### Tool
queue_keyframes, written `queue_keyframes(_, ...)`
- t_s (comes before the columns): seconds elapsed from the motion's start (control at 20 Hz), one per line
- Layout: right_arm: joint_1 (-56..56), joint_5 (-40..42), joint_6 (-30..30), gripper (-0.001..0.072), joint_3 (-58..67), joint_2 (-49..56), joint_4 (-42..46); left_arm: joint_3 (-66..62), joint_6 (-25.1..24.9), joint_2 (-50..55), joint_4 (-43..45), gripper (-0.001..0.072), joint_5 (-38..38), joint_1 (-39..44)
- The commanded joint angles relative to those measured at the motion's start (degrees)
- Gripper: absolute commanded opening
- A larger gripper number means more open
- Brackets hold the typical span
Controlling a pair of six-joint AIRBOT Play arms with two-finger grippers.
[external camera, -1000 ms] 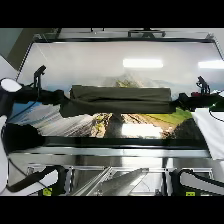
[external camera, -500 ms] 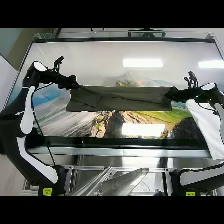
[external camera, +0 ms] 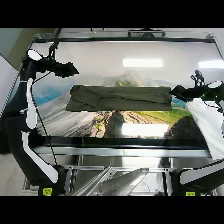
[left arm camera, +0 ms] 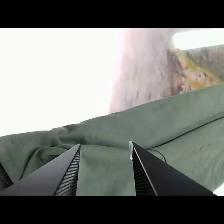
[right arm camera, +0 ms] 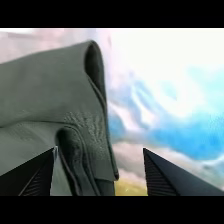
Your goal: Fold the shirts.
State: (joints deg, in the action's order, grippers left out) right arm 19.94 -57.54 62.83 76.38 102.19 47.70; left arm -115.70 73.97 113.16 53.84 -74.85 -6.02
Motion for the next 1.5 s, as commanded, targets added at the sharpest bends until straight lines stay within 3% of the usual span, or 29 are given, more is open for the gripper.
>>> queue_keyframes(0.0,0.17,-4.94,-4.81,0.0593,0.28,3.61,-5.16,0.35,0.00,-1.29,-0.02,0.0333,-1.29,-0.07)
queue_keyframes(0.15,-0.39,-8.59,-9.62,0.0584,0.28,5.62,-11.67,-0.57,0.02,-1.27,-0.13,0.0333,-5.01,0.42)
queue_keyframes(0.25,-1.16,-9.03,-9.73,0.0432,0.28,6.58,-11.93,-0.61,0.04,-1.27,-0.22,0.0332,-6.60,1.42)
queue_keyframes(0.3,-1.46,-9.16,-9.75,0.0425,0.31,7.06,-11.98,-0.61,0.04,-1.22,-0.66,0.0331,-7.10,2.08)
queue_keyframes(0.35,-1.51,-9.29,-9.75,0.0284,0.31,7.21,-12.00,-0.59,0.02,-1.20,-1.66,0.0258,-7.54,2.99)
queue_keyframes(0.4,-1.46,-9.42,-10.36,0.0059,0.42,7.17,-12.02,-0.59,0.00,-1.20,-1.49,0.0107,-7.48,4.13)
queue_keyframes(0.45,-1.38,-9.92,-10.34,0.0026,1.11,7.17,-12.02,-0.59,0.00,-1.07,-1.53,0.0018,-7.21,5.49)
queue_keyframes(0.65,-0.55,-19.28,-7.13,0.0026,8.35,5.51,-13.60,-0.48,2.01,1.70,-1.55,0.0023,-4.85,13.90)
queue_keyframes(0.85,-0.15,-31.26,-2.67,0.0026,16.39,0.07,-21.42,-0.50,6.84,8.92,-1.57,0.0023,0.50,25.64)
queue_keyframes(1.0,-0.28,-34.05,-1.42,0.0026,18.53,-4.44,-27.19,-0.50,9.16,13.18,-1.55,0.0023,6.23,33.46)
queue_keyframes(1.25,-1.49,-37.75,-0.22,0.0026,18.53,-7.93,-27.43,-0.50,12.72,15.28,-1.55,0.0023,18.82,39.82)
queue_keyframes(1.35,-1.46,-37.90,-0.13,0.0026,18.53,-7.93,-27.32,-2.05,12.70,15.19,-1.57,0.0023,16.81,39.52)
queue_keyframes(1.45,-1.46,-37.88,0.50,0.0026,18.53,-7.93,-27.32,-4.98,12.09,12.94,-3.63,0.0024,9.20,36.87)
